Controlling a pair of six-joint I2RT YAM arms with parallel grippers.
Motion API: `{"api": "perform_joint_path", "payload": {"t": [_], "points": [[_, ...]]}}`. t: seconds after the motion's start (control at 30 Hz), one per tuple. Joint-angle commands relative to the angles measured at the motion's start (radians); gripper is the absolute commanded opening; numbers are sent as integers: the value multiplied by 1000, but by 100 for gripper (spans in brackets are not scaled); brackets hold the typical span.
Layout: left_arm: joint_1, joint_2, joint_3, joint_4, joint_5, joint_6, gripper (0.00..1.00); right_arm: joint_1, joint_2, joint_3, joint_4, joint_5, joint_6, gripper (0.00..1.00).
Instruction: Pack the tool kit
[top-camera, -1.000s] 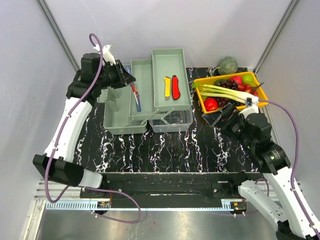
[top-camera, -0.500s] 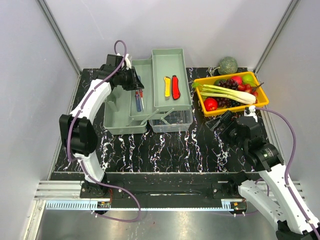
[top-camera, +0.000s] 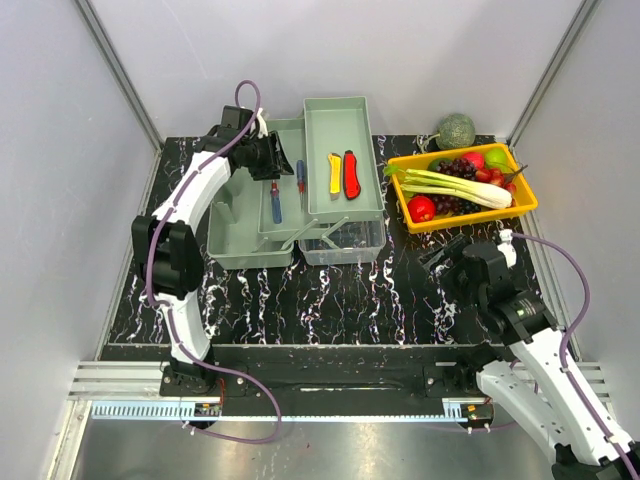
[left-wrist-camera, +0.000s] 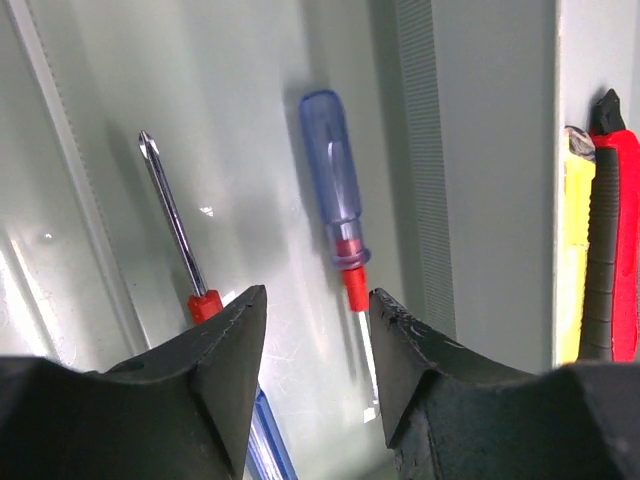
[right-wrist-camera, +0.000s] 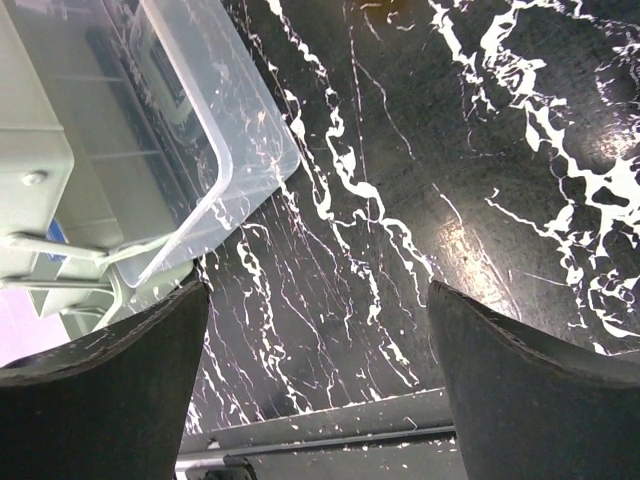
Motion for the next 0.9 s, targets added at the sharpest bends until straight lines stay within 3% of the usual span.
{"api": "perform_joint_path", "payload": {"t": [0.0, 0.2, 0.5, 0.57, 0.77, 0.87], "points": [[-4, -46, 47, 1, -26, 5, 50, 4, -35, -8, -29, 130, 65, 94], [-4, -231, 0, -2, -22, 23, 61, 4, -6, -23, -54, 196, 42, 99], [-4, -576, -330, 112, 27, 94, 78, -59, 190, 36, -48, 411, 100, 100], [-2, -603, -362, 113, 17, 118, 80, -160, 236, 36, 1, 358, 105, 99], [13, -603, -408, 139, 109, 97, 81, -534, 403, -7, 248, 2, 100, 99], [13, -620, -460, 187, 146, 72, 82, -629, 517, 19, 279, -132, 155, 100]]}}
